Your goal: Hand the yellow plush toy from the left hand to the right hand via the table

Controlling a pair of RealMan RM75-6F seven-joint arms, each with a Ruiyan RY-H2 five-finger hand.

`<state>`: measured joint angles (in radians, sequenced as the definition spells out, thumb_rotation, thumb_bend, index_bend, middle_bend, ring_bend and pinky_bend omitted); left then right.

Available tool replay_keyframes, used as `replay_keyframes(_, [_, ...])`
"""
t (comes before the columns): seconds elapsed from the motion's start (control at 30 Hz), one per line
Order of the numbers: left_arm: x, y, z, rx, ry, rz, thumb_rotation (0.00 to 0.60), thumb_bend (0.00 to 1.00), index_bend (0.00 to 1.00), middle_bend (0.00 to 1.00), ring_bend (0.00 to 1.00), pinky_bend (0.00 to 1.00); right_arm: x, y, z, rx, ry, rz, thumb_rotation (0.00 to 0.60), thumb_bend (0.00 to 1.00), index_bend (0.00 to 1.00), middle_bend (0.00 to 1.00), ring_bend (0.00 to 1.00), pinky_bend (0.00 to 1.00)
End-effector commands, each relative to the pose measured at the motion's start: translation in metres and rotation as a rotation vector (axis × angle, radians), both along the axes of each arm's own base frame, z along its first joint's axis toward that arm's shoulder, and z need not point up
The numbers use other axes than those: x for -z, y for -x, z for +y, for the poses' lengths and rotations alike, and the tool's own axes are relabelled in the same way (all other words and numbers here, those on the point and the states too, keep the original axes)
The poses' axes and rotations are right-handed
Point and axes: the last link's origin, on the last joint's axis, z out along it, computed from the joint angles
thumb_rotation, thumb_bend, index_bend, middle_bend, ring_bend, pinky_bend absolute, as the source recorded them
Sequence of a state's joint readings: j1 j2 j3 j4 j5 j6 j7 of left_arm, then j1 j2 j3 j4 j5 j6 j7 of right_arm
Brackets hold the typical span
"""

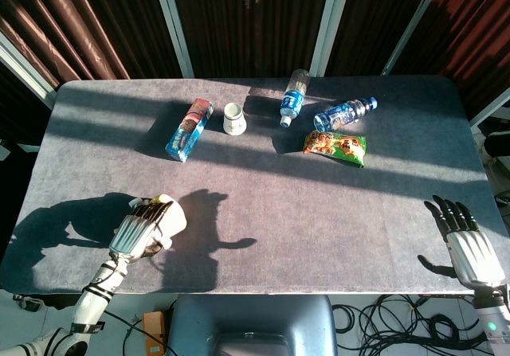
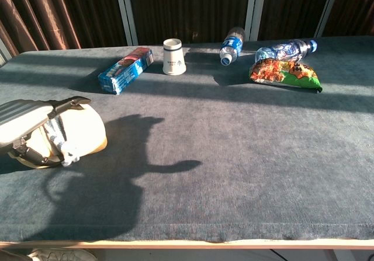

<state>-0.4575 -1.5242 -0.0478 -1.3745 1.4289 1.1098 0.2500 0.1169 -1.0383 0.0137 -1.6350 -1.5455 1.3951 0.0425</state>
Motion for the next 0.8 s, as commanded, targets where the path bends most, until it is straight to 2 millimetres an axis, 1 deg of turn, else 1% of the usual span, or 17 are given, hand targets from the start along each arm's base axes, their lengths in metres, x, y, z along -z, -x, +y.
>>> replay_keyframes(0.03, [0.0002, 0.0003, -0.0002, 0.002, -0.002, 0.003, 0.6, 0.26, 0.09, 0.23, 0.25, 0.29, 0.0002, 0.0, -0.0002, 0.0, -0.002, 0.001, 0.6, 0.1, 0.0, 0.0, 0.0, 0.0])
replay_keyframes(0.3, [-0.0023, 0.0014, -0.0004, 0.002, -0.012, 0.007, 0.6, 0.25, 0.1, 0.23, 0.25, 0.29, 0.0005, -0.0002, -0.0011, 0.003, -0.011, 0.0, 0.6, 0.1, 0.0, 0.0, 0.0, 0.0])
replay_keyframes(0.4, [-0.0022, 0.0015, -0.0004, -0.002, -0.013, 0.006, 0.6, 0.25, 0.13, 0.23, 0.25, 0.29, 0.0003, -0.0001, -0.0012, 0.005, -0.011, 0.0, 0.6, 0.1, 0.0, 0.0, 0.0, 0.0])
replay_keyframes(0.57, [-0.0015, 0.0012, -0.0009, -0.004, -0.013, 0.007, 0.6, 0.25, 0.21, 0.23, 0.25, 0.29, 0.0, -0.0002, -0.0012, 0.006, -0.012, -0.002, 0.6, 0.1, 0.0, 0.0, 0.0, 0.0])
replay_keyframes(0.8, [0.0, 0.0011, -0.0009, 0.001, -0.014, 0.015, 0.6, 0.26, 0.23, 0.23, 0.25, 0.3, -0.0002, -0.0003, -0.0011, 0.007, -0.01, -0.003, 0.6, 0.1, 0.0, 0.0, 0.0, 0.0])
